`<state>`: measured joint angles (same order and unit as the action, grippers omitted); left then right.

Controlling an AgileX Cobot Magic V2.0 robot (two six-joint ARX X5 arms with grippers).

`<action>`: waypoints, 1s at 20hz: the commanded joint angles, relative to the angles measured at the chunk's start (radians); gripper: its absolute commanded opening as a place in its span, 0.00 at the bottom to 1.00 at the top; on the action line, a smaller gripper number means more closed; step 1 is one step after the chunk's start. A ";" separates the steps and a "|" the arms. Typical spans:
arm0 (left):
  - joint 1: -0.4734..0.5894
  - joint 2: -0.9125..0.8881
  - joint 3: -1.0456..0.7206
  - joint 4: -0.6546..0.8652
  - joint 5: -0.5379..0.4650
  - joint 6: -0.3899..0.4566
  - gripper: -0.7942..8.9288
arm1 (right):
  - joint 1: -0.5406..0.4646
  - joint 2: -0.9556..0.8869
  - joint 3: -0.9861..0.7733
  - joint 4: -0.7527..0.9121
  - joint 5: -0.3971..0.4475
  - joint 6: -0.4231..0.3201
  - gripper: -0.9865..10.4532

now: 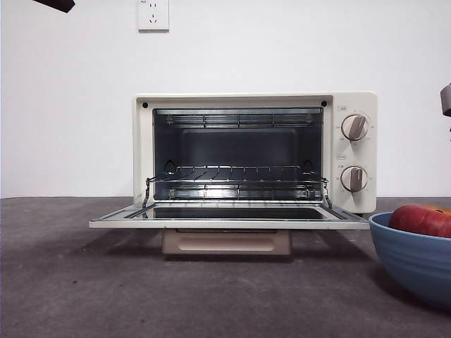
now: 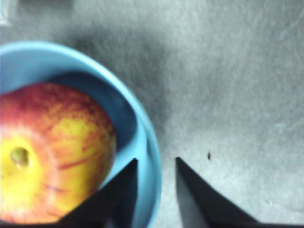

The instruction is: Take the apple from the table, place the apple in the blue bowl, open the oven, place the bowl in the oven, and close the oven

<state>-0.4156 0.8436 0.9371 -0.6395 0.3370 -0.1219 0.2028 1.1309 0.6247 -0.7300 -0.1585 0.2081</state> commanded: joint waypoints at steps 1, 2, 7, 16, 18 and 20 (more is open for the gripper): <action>-0.003 0.003 0.005 0.006 -0.001 -0.004 0.09 | 0.004 0.014 0.002 0.005 -0.003 0.016 0.10; -0.003 0.003 0.005 0.007 -0.001 -0.003 0.09 | 0.004 0.013 0.002 0.005 -0.003 0.017 0.09; -0.003 0.004 0.005 0.007 -0.001 0.000 0.09 | 0.007 0.011 0.040 0.018 -0.117 0.055 0.09; -0.003 0.006 0.004 0.008 -0.001 0.017 0.09 | 0.137 0.101 0.354 0.048 -0.122 0.197 0.09; -0.003 0.006 0.004 0.007 -0.001 0.025 0.09 | 0.137 0.193 0.425 0.079 -0.121 0.221 0.09; -0.003 0.006 0.004 0.007 -0.001 0.025 0.09 | 0.154 0.298 0.503 0.109 -0.097 0.247 0.09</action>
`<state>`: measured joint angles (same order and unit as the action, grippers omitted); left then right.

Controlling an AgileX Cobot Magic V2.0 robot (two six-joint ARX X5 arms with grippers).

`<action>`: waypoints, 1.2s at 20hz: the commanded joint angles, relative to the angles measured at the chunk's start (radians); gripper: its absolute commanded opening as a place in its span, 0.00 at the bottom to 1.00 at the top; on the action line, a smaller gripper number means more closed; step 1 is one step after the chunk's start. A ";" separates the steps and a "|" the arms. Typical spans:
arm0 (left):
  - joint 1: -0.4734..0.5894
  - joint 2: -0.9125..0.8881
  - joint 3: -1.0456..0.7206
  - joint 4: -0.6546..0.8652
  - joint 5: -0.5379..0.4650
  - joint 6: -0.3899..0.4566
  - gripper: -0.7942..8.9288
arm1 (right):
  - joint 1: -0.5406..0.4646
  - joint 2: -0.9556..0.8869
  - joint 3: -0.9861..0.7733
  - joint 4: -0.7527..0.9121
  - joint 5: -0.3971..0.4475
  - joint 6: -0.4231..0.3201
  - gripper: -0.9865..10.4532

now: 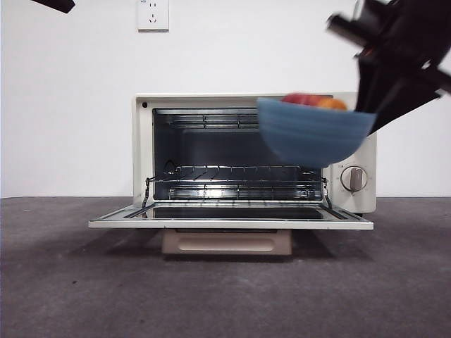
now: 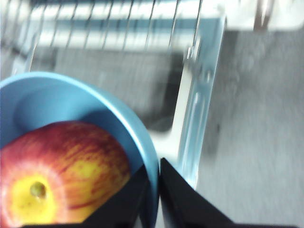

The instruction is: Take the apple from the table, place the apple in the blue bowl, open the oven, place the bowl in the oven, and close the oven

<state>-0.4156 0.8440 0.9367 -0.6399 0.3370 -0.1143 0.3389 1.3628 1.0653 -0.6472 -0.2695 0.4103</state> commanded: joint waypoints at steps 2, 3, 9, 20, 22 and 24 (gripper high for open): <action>-0.003 0.005 0.005 0.008 -0.001 0.018 0.09 | 0.039 0.154 0.137 0.043 0.043 0.064 0.09; -0.003 0.005 0.005 0.008 -0.001 0.019 0.09 | 0.046 0.192 0.172 0.056 0.042 0.082 0.09; -0.003 0.005 0.005 0.007 -0.001 0.024 0.09 | 0.080 0.371 0.347 0.098 0.095 0.165 0.09; -0.003 0.005 0.005 0.004 -0.001 0.024 0.09 | 0.084 0.442 0.364 0.257 0.203 0.260 0.09; -0.003 0.005 0.005 0.004 -0.001 0.024 0.09 | 0.084 0.442 0.364 0.251 0.220 0.260 0.09; -0.003 0.005 0.005 0.004 -0.001 0.024 0.09 | 0.084 0.442 0.364 0.251 0.219 0.258 0.09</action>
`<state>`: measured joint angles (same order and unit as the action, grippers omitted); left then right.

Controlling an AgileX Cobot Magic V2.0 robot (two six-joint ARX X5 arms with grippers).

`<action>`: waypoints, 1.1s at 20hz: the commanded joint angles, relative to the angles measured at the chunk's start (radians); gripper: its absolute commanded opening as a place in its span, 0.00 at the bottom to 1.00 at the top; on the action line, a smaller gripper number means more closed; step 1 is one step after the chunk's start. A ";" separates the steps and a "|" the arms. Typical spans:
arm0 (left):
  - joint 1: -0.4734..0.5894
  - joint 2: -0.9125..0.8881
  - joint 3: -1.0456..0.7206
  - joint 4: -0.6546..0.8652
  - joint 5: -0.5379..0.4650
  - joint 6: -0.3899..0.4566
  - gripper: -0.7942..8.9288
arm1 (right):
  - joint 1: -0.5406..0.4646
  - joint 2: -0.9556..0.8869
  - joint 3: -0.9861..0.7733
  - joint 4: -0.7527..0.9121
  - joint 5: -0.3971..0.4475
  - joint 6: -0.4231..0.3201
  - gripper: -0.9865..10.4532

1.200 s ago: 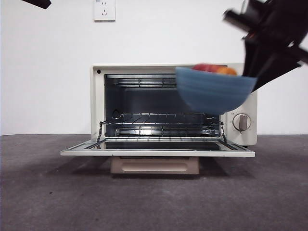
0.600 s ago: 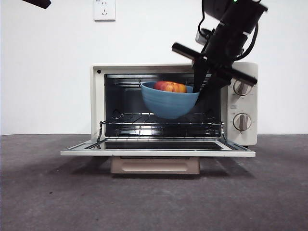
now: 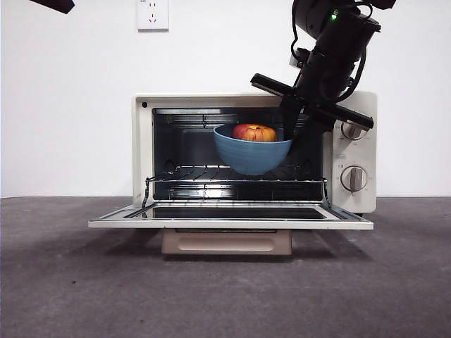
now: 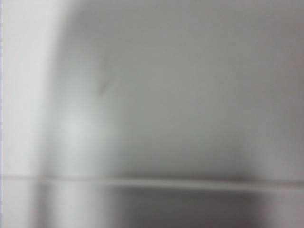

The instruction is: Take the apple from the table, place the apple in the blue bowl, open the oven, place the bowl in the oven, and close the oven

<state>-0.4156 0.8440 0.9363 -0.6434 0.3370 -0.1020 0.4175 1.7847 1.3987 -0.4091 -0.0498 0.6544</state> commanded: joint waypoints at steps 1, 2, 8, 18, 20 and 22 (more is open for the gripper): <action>-0.003 0.005 0.005 0.008 -0.001 0.011 0.09 | 0.006 0.020 0.030 0.013 -0.002 0.014 0.09; -0.003 0.005 0.005 0.008 -0.001 0.011 0.09 | 0.007 0.020 0.030 0.013 -0.002 0.015 0.10; -0.003 0.005 0.005 -0.001 -0.001 0.011 0.09 | 0.026 0.020 0.030 0.029 0.022 0.014 0.28; -0.003 0.006 0.005 -0.019 -0.001 0.012 0.09 | 0.039 0.000 0.030 0.040 0.029 0.013 0.28; -0.003 0.006 0.005 -0.018 -0.001 0.013 0.09 | 0.038 -0.020 0.030 0.039 0.029 0.008 0.28; -0.003 0.009 0.005 -0.016 -0.001 0.015 0.09 | 0.039 -0.039 0.030 0.035 0.029 -0.004 0.28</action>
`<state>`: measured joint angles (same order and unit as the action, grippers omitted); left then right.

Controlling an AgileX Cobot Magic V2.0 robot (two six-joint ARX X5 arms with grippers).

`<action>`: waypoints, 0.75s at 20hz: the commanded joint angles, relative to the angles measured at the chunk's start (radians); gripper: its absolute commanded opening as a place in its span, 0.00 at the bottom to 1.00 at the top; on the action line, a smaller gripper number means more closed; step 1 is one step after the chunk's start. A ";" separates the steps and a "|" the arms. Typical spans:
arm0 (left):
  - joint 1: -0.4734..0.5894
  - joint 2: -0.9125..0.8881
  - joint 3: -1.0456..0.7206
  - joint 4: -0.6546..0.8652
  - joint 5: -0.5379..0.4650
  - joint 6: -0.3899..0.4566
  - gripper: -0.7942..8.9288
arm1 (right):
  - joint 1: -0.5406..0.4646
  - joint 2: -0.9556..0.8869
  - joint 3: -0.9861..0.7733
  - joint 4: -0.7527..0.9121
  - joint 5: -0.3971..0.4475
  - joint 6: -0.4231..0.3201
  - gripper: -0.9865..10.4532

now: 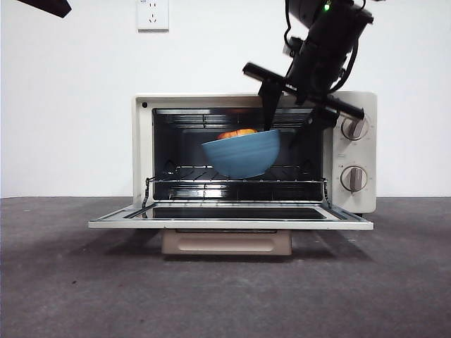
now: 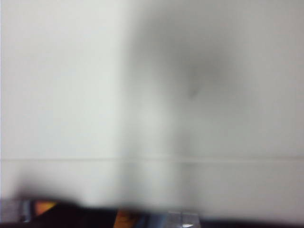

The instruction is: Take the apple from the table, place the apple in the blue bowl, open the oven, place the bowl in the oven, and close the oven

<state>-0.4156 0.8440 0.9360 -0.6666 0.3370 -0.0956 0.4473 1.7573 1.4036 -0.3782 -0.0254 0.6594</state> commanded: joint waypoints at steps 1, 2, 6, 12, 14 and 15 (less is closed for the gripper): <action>-0.003 0.012 0.005 0.008 -0.001 0.009 0.09 | 0.009 -0.015 0.025 0.003 0.004 -0.010 0.28; -0.003 0.016 0.005 0.008 -0.001 0.009 0.09 | 0.008 -0.021 0.025 -0.005 0.001 -0.011 0.28; -0.003 0.037 0.005 0.009 -0.001 0.014 0.09 | 0.009 -0.039 0.025 -0.051 -0.001 -0.028 0.28; -0.003 0.086 0.005 0.062 -0.001 0.015 0.09 | 0.032 -0.129 0.025 -0.060 0.000 -0.081 0.28; 0.003 0.113 0.005 0.095 -0.001 0.000 0.09 | 0.040 -0.182 0.025 -0.077 0.000 -0.108 0.28; 0.014 0.131 0.005 0.111 -0.001 -0.001 0.09 | 0.042 -0.217 0.025 -0.090 0.000 -0.131 0.28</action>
<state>-0.3985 0.9649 0.9356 -0.5652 0.3386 -0.0948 0.4812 1.5368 1.4082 -0.4732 -0.0265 0.5621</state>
